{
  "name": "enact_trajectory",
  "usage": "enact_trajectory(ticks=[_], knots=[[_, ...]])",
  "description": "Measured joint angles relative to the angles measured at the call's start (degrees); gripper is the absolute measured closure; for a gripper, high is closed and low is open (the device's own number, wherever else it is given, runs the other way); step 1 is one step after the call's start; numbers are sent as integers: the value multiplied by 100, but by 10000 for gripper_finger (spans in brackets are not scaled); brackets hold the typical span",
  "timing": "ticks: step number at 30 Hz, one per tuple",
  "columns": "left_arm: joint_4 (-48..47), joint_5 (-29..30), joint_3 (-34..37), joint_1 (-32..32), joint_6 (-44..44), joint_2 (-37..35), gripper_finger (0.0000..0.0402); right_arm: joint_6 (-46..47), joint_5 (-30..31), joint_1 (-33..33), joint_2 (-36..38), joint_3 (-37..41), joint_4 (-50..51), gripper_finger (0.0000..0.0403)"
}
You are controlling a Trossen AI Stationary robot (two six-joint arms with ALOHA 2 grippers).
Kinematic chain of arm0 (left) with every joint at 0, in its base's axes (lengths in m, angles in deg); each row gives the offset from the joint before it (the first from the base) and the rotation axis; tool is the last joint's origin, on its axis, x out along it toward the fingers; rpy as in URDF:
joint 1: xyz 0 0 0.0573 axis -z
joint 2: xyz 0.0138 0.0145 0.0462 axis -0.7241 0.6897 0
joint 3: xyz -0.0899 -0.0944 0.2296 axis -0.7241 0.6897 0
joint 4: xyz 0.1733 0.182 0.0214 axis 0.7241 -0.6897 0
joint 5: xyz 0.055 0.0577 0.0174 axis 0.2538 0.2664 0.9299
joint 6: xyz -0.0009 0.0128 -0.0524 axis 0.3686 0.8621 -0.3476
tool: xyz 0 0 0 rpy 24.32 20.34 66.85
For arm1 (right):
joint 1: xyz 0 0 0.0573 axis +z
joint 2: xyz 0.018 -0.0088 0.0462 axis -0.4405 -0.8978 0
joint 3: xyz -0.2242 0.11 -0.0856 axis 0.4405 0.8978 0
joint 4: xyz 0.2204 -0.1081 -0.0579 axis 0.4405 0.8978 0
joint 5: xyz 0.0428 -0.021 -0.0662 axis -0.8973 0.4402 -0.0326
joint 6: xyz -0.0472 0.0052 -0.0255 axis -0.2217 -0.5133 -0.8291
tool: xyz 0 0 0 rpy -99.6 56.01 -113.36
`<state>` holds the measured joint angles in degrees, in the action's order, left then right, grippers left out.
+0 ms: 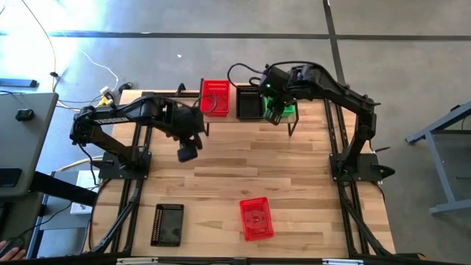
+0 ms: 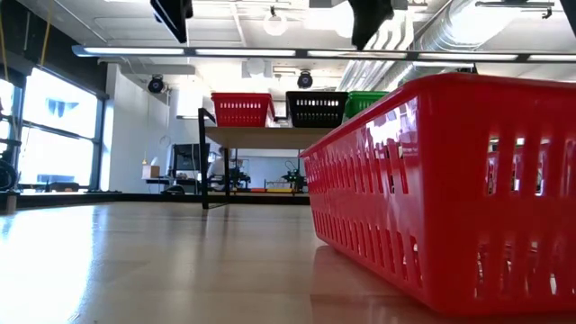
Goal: Stack baskets on shelf by color
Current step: Stack the black bin on the stacked black bins on the shelf
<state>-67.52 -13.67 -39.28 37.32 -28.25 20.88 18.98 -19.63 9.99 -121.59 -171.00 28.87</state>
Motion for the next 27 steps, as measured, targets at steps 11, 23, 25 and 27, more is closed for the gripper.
enact_trajectory(ticks=[11, 23, 25, 27], knots=[[-315, -51, 0, 1340, -319, -1, 220, 1118, -108, 885, 3, -243, -12, 272], [-362, 322, 0, 2769, -3657, 0, 220, 1343, -191, 1868, 1, -233, -20, 272], [-478, 506, 0, 3044, -4245, 0, 220, 1318, -275, 2001, 1, -233, -20, 272], [-625, 717, 0, 3324, -4879, 0, 220, 1313, -343, 2125, 1, -233, -19, 272]])
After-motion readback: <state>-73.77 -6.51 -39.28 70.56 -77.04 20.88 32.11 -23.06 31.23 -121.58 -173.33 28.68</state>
